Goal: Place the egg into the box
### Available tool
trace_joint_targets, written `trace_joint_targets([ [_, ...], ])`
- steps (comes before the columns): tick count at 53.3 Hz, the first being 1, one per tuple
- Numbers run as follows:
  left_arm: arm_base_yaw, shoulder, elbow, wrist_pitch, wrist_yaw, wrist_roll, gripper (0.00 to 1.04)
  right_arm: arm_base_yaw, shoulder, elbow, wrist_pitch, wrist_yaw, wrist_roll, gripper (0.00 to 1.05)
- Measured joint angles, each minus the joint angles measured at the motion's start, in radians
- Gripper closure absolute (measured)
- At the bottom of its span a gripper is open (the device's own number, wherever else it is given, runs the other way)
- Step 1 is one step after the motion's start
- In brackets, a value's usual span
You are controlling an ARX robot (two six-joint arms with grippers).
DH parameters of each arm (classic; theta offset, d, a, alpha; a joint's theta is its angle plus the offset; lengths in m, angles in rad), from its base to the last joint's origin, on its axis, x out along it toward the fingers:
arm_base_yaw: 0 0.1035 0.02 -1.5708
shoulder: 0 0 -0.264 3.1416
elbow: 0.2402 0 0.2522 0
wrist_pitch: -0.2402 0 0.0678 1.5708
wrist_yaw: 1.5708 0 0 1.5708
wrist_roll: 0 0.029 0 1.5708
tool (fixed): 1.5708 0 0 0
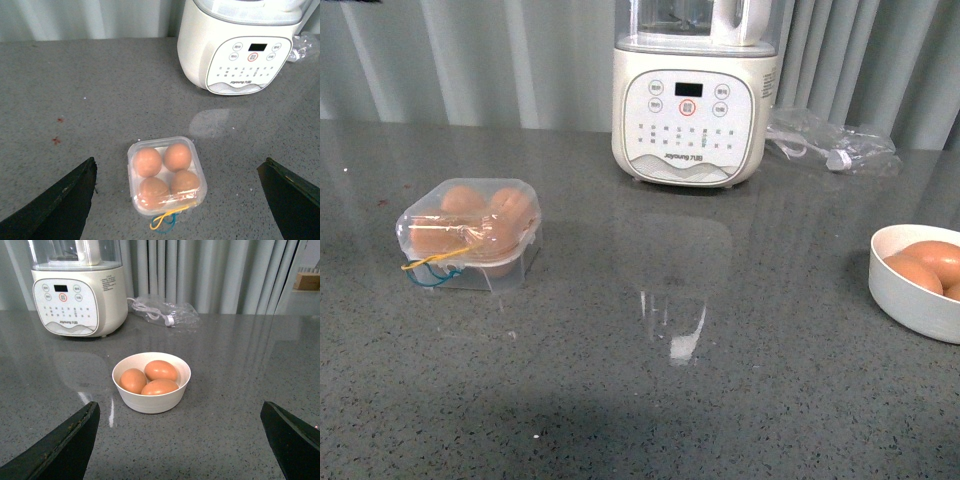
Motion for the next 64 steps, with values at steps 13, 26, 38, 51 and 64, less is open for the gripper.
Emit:
trace_joint_targets([
  [13,0.166,-0.198,-0.113,-0.119,0.124,0.059,0.07,0.0,0.0,0.0,0.0,0.0,0.0,0.07],
  [26,0.305,-0.223,-0.188,-0.198,0.22,0.113,0.07,0.0,0.0,0.0,0.0,0.0,0.0,0.07],
  [38,0.369,-0.269,-0.219,-0.232,0.26,0.172,0.07,0.0,0.0,0.0,0.0,0.0,0.0,0.07],
  [51,0.286,-0.439,-0.557,0.395,0.04,-0.011,0.45,0.0,0.0,0.0,0.0,0.0,0.0,0.07],
  [64,0.193,-0.556,-0.706,0.42,-0.047,-0.042,0.88,0.0,0.0,0.0,0.0,0.0,0.0,0.07],
])
